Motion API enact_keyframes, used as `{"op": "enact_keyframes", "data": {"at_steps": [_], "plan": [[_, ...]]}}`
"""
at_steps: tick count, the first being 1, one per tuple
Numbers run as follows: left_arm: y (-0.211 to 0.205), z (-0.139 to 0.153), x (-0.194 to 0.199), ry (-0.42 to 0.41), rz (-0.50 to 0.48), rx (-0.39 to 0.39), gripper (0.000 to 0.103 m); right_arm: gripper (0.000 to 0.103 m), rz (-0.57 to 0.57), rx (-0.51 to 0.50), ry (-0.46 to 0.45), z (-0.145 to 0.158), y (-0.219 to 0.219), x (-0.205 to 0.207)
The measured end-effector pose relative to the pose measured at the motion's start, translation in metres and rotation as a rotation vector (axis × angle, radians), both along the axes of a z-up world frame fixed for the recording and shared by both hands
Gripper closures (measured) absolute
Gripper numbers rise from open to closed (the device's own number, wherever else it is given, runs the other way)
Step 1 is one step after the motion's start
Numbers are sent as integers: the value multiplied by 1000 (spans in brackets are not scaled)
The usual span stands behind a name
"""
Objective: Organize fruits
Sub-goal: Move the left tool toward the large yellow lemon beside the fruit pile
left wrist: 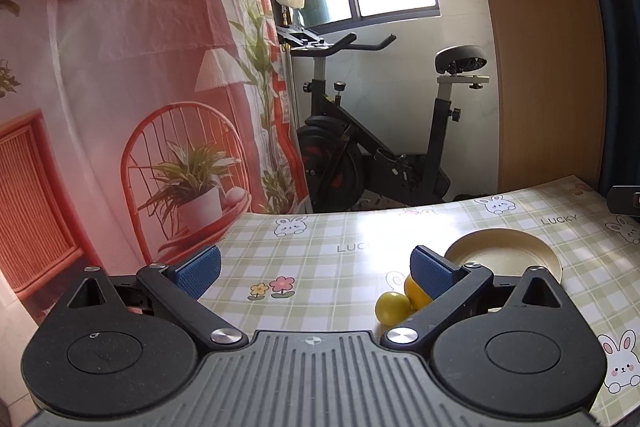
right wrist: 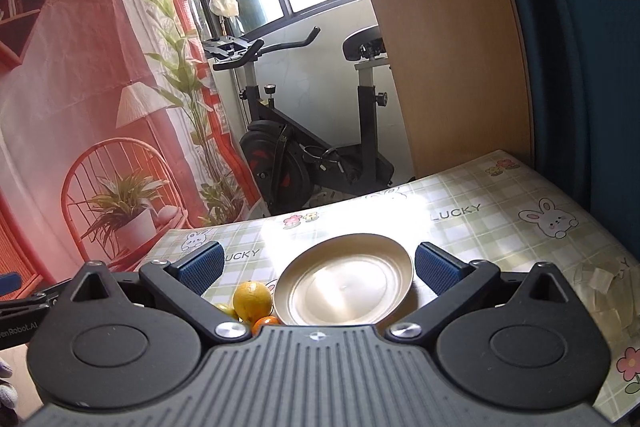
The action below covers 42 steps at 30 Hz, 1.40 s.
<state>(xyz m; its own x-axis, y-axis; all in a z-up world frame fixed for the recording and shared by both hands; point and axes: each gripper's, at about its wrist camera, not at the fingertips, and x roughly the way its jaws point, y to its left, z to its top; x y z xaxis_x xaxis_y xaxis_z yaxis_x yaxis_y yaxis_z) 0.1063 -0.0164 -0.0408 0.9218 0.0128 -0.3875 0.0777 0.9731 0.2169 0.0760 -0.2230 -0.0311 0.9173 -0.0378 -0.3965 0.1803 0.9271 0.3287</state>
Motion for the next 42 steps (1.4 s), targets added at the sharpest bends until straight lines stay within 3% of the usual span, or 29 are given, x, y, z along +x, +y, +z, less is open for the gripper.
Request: {"op": "enact_keyframes", "data": {"at_steps": [4, 8, 15, 21, 26, 35, 42], "plan": [[6, -14, 18, 39, 7, -21, 6, 0, 34, -28, 12, -11, 0, 14], [16, -32, 34, 102, -27, -120, 7, 0, 70, -68, 63, -26, 6, 23], [26, -62, 40, 131, -96, -252, 10, 0, 56, -126, 116, -57, 14, 29], [28, -78, 46, 178, -112, -266, 11, 0, 122, -139, 161, -77, 21, 34], [40, -86, 52, 256, -55, -301, 11, 1, 178, -134, 172, -85, 29, 39], [50, -86, 59, 261, 11, -311, 11, 1, 230, -82, 217, -98, 32, 44], [43, -90, 57, 297, -40, -284, 24, 1, 272, -108, 216, -98, 45, 43]]}}
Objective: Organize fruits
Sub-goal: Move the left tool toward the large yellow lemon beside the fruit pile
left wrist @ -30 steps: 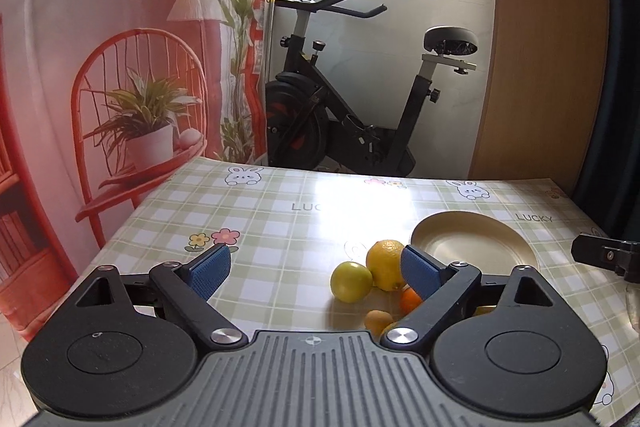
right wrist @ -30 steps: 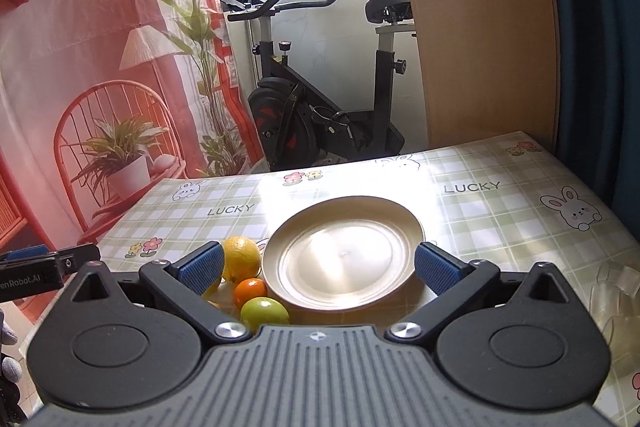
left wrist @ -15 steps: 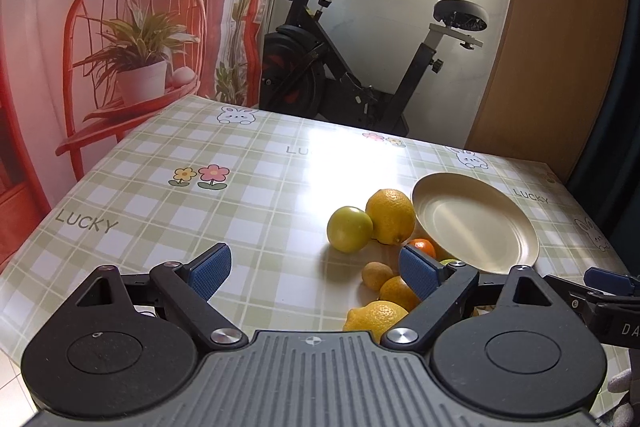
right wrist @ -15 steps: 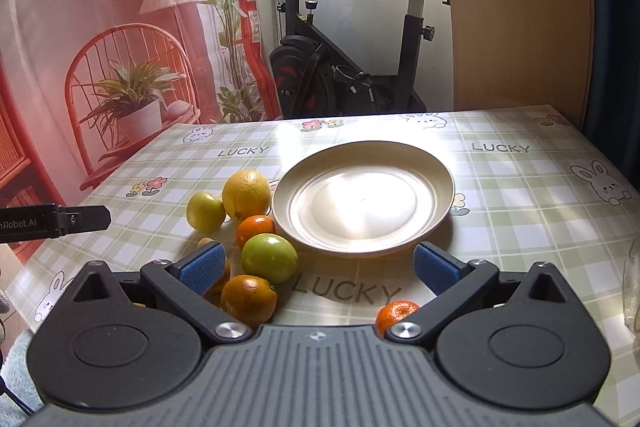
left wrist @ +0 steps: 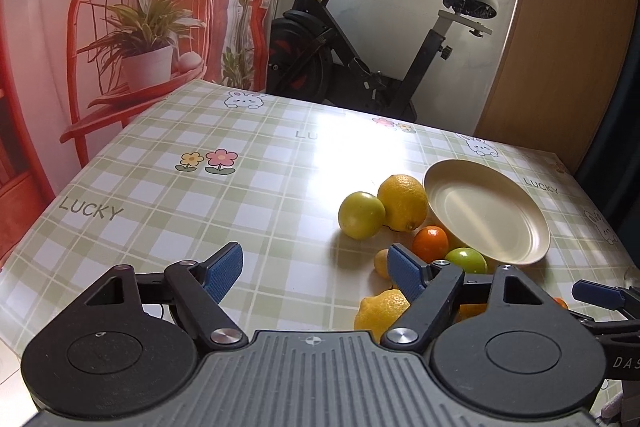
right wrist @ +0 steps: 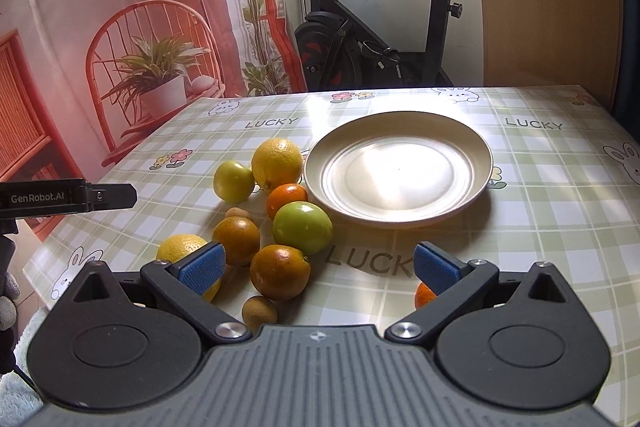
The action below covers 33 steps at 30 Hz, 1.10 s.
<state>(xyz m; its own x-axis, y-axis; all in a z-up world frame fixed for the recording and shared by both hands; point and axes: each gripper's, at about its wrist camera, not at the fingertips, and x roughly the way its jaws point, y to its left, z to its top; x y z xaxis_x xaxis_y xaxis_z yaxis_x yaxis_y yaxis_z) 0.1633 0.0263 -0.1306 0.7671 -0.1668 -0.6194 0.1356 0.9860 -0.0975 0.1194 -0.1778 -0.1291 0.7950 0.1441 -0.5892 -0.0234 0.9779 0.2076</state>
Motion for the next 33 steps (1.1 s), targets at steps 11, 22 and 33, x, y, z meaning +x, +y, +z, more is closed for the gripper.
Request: {"op": "enact_keyframes", "data": {"at_steps": [11, 22, 33], "plan": [[16, -5, -3, 47, 81, -21, 26, 12, 101, -64, -11, 4, 26, 1], [27, 4, 6, 51, -14, -104, 49, 25, 281, -111, -29, 9, 64, 30], [-1, -15, 12, 100, -132, -122, 49, 33, 325, -86, 8, -10, 85, 35]]}}
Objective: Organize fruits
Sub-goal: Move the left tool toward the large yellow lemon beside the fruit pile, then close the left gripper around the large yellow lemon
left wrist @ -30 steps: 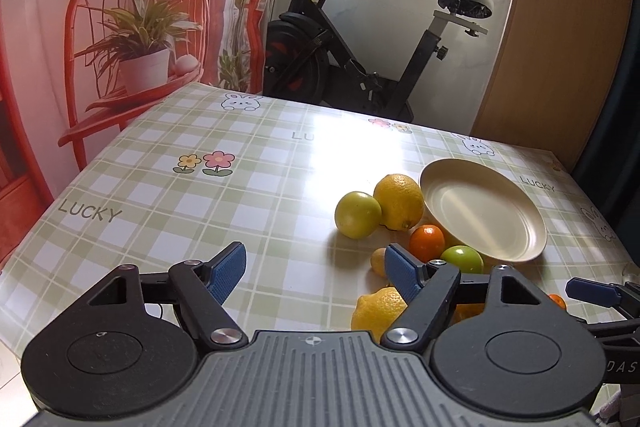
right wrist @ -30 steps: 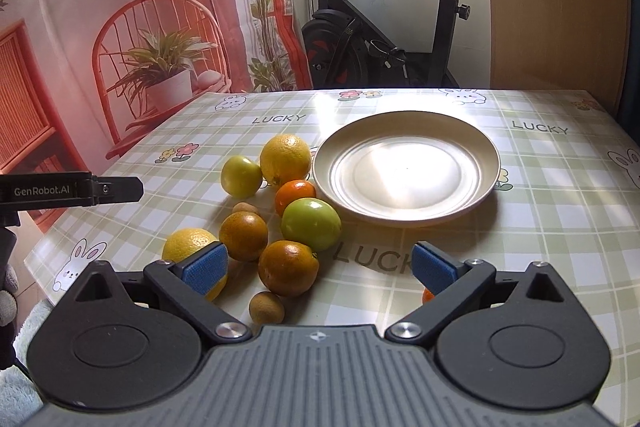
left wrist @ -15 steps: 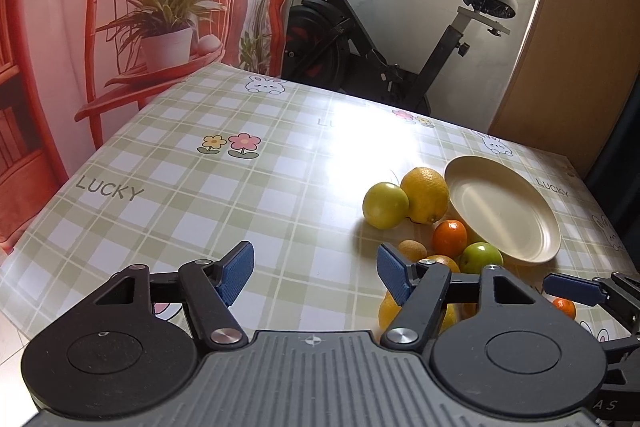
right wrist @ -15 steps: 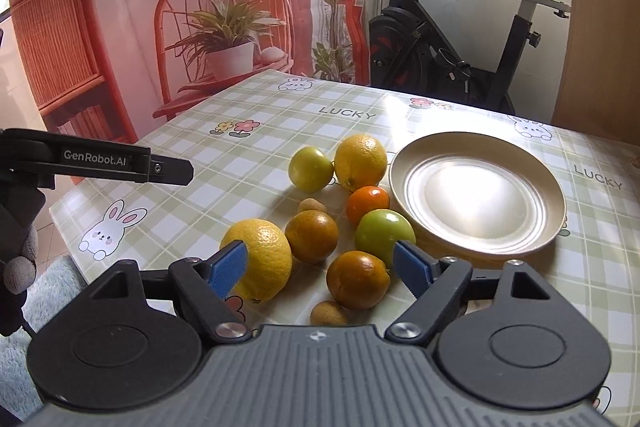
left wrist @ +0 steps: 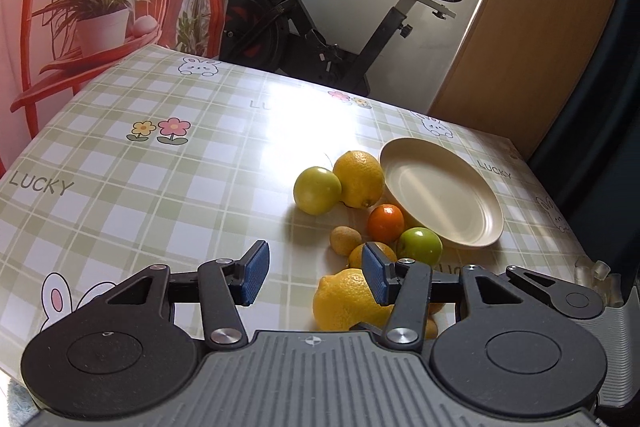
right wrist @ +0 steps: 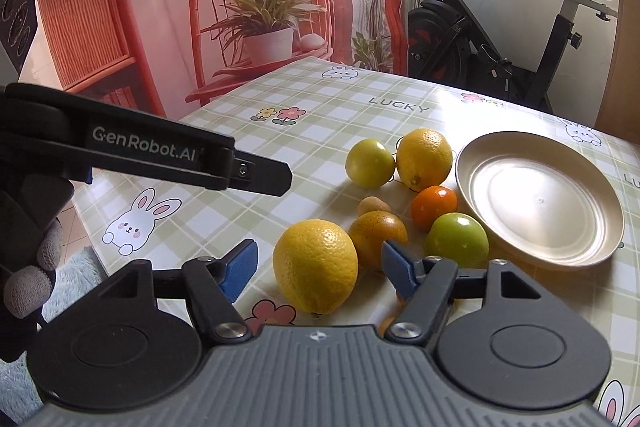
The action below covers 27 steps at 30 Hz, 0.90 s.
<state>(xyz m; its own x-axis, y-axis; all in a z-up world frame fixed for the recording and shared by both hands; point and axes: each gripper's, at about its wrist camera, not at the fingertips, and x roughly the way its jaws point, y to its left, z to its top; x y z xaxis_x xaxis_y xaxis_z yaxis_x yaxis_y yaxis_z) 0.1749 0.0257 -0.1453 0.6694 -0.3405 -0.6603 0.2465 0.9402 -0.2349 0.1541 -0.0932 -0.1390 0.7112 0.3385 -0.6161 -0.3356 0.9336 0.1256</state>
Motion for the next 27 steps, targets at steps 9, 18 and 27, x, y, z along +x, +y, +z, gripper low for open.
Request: {"op": "enact_keyframes", "data": {"at_steps": [9, 18, 27], "plan": [[-23, -20, 4, 58, -75, 12, 49, 41, -5, 31, 50, -14, -3, 2], [-24, -31, 6, 101, -54, -4, 49, 43, -11, 38, 44, -19, -3, 5], [-31, -35, 1, 75, -47, -5, 48, 48, -1, 43, 50, -24, 0, 4]]}}
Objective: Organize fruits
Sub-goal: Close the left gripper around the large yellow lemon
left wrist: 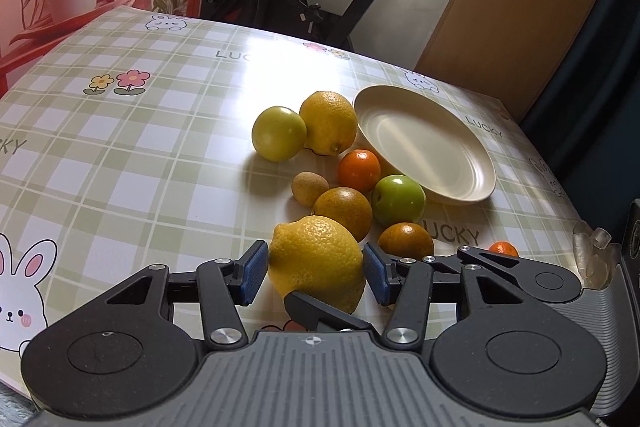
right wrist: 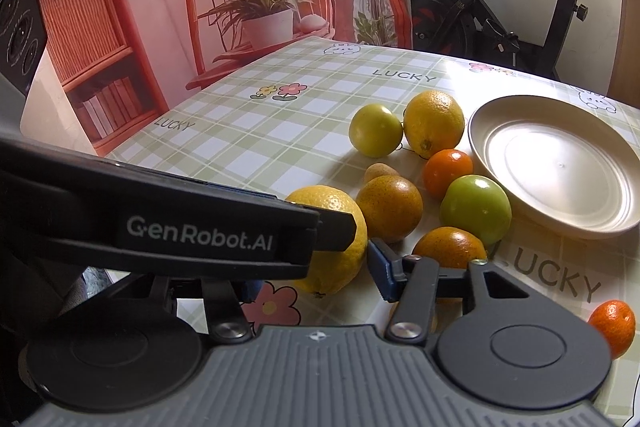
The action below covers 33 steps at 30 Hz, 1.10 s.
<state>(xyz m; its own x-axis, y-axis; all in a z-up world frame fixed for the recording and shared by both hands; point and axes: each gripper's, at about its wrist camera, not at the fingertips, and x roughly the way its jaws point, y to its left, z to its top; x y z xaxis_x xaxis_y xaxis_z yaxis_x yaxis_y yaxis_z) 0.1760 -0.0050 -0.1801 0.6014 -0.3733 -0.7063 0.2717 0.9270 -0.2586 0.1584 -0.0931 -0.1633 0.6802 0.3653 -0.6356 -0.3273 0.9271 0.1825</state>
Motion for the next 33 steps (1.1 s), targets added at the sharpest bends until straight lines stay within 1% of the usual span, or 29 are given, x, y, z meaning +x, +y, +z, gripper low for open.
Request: {"op": "enact_keyframes", "data": {"at_steps": [5, 8, 9, 10, 12, 13, 15, 16, 19, 21, 23, 27, 33], "plan": [[-7, 3, -10, -33, -11, 46, 49, 49, -6, 4, -4, 2, -1, -5], [-6, 5, -10, -32, -11, 35, 51, 50, -16, 13, -18, 5, -3, -9], [-6, 6, -11, -34, -12, 32, 54, 52, -23, 17, -30, 8, -5, -10], [-6, 8, -11, -40, -14, 32, 56, 56, -26, 22, -39, 10, -6, -11], [-7, 11, -12, -54, -21, 33, 57, 61, -21, 20, -60, 14, -6, -15], [-9, 12, -12, -52, -26, 40, 57, 61, -20, 10, -58, 15, -5, -15], [-12, 11, -13, -55, -30, 66, 57, 60, -18, 0, -58, 14, -3, -16], [-11, 9, -12, -48, -25, 66, 57, 60, -15, -5, -58, 14, -2, -16], [-5, 7, -9, -16, -10, 38, 52, 56, -16, -5, -46, 11, -3, -15], [-4, 7, -8, -6, -3, 37, 46, 54, -17, 7, -20, 8, -5, -14], [-4, 6, -7, -2, -5, 40, 44, 52, -17, 8, -11, 6, -6, -14], [-5, 1, -5, 25, -13, 21, 40, 49, -19, 2, 1, 2, -5, -13], [-7, -3, -4, 30, -31, 11, 39, 47, -31, 12, 13, -3, -7, -9]]}}
